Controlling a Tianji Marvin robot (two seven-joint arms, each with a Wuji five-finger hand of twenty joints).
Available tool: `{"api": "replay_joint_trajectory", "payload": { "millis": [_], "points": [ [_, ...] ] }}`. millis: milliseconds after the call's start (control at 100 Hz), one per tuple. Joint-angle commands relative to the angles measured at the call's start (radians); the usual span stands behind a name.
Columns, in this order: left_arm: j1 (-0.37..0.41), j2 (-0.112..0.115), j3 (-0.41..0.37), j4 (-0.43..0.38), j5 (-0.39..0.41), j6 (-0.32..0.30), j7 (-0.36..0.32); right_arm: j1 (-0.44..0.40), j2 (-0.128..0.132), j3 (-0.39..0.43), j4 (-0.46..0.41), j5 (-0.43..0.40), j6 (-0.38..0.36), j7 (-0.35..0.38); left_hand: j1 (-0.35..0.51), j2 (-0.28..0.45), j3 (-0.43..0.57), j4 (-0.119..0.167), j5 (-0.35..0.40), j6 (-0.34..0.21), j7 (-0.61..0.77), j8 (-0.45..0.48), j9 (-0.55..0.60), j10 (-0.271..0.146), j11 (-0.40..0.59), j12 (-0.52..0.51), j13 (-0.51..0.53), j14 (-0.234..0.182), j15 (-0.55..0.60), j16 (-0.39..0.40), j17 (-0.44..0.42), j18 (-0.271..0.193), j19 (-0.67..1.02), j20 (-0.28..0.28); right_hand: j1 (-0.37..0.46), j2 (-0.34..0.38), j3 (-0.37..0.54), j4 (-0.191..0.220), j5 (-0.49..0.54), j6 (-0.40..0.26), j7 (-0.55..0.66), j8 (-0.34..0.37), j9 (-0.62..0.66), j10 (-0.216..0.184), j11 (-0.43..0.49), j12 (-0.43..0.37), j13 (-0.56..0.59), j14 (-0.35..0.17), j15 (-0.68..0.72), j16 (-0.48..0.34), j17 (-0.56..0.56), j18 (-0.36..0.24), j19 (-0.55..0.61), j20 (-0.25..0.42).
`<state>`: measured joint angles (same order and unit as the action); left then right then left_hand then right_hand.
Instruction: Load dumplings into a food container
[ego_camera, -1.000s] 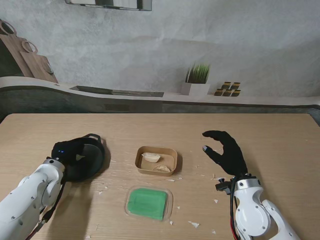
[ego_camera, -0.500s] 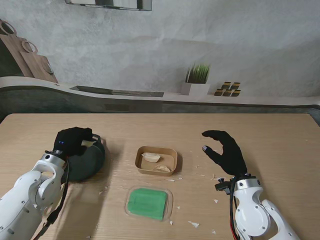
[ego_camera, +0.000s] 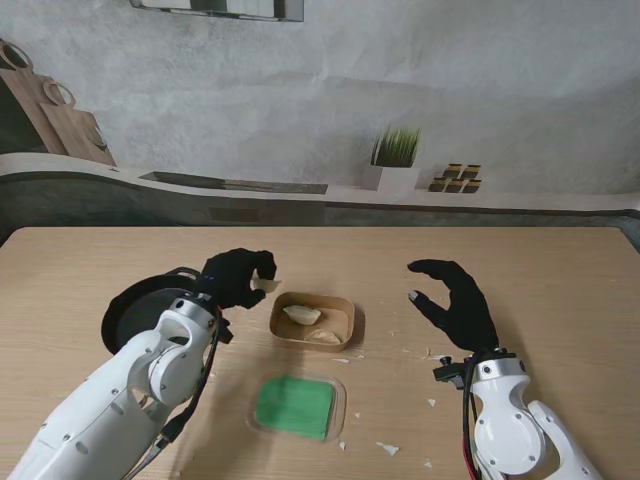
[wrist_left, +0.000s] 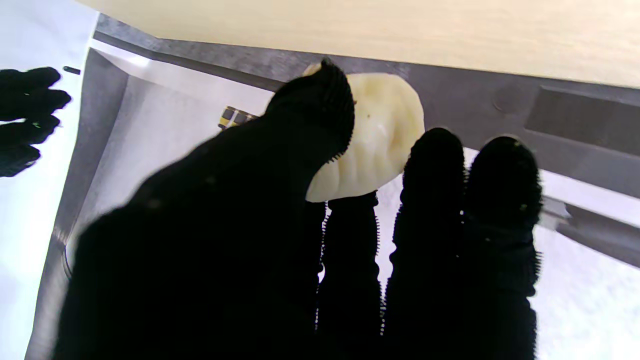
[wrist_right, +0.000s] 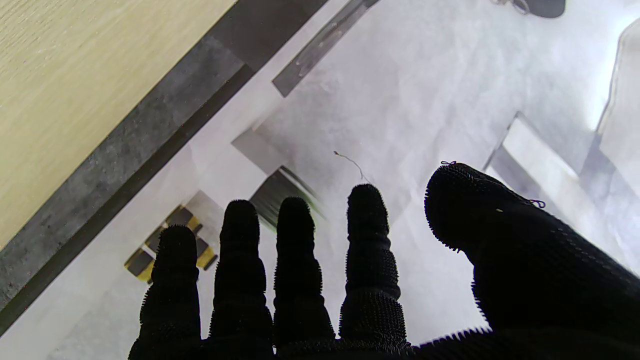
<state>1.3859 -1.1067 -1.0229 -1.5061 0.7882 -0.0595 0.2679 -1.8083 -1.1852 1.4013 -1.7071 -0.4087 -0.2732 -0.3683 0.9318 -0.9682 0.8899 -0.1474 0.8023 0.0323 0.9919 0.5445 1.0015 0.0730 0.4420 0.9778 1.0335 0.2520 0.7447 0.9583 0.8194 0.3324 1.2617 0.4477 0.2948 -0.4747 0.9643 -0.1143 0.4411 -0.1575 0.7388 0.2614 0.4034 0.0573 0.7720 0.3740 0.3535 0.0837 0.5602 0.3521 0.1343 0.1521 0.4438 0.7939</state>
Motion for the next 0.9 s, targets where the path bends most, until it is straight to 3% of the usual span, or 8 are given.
{"api": "replay_joint_trajectory", "payload": {
  "millis": [0, 240, 480, 890],
  "points": [
    [-0.007, -0.027, 0.026, 0.008, -0.012, 0.013, -0.032, -0.009, -0.008, 0.0, -0.009, 0.003, -0.006, 0.01, 0.057, 0.045, 0.061, 0.066, 0.058, 0.016, 0.036, 0.029, 0.093, 0.062, 0.072, 0.062, 0.033, -0.011, -0.008, 0.024, 0.015, 0.012, -0.016, 0.027, -0.028, -0.027, 0.023, -0.021, 0.009, -0.03, -0.007, 0.015, 0.017, 0.007, -0.001, 0.008, 0.012, 0.002, 0.013, 0.019, 0.006, -0.002, 0.016, 0.021],
    [-0.071, -0.048, 0.148, 0.054, -0.102, 0.097, -0.076, -0.011, -0.009, 0.002, -0.012, 0.004, -0.006, 0.008, 0.063, 0.045, 0.055, 0.067, 0.062, 0.027, 0.029, 0.029, 0.096, 0.072, 0.066, 0.061, 0.035, 0.0, -0.009, 0.025, 0.016, 0.021, -0.015, 0.031, -0.028, -0.028, 0.023, -0.02, 0.01, -0.028, -0.005, 0.016, 0.017, 0.006, -0.001, 0.008, 0.013, 0.002, 0.013, 0.019, 0.006, -0.001, 0.016, 0.021],
    [-0.141, -0.077, 0.234, 0.153, -0.162, 0.123, -0.052, -0.012, -0.009, 0.002, -0.012, 0.004, -0.006, 0.006, 0.064, 0.045, 0.05, 0.065, 0.064, 0.022, 0.026, 0.028, 0.096, 0.07, 0.064, 0.06, 0.034, 0.0, -0.011, 0.022, 0.014, 0.017, -0.017, 0.031, -0.028, -0.028, 0.024, -0.021, 0.009, -0.028, -0.005, 0.016, 0.018, 0.007, -0.001, 0.008, 0.013, 0.002, 0.013, 0.019, 0.005, -0.001, 0.015, 0.021],
    [-0.262, -0.117, 0.371, 0.26, -0.23, 0.056, -0.062, -0.011, -0.009, -0.002, -0.013, 0.004, 0.001, 0.007, 0.063, 0.065, 0.04, 0.061, 0.05, 0.003, 0.032, 0.033, 0.078, 0.054, 0.069, 0.065, 0.013, -0.016, -0.014, 0.027, -0.005, 0.003, -0.03, 0.031, -0.028, -0.027, 0.023, -0.021, 0.01, -0.027, -0.005, 0.016, 0.019, 0.006, 0.0, 0.008, 0.015, 0.001, 0.014, 0.019, 0.005, -0.001, 0.016, 0.021]
  ]
}}
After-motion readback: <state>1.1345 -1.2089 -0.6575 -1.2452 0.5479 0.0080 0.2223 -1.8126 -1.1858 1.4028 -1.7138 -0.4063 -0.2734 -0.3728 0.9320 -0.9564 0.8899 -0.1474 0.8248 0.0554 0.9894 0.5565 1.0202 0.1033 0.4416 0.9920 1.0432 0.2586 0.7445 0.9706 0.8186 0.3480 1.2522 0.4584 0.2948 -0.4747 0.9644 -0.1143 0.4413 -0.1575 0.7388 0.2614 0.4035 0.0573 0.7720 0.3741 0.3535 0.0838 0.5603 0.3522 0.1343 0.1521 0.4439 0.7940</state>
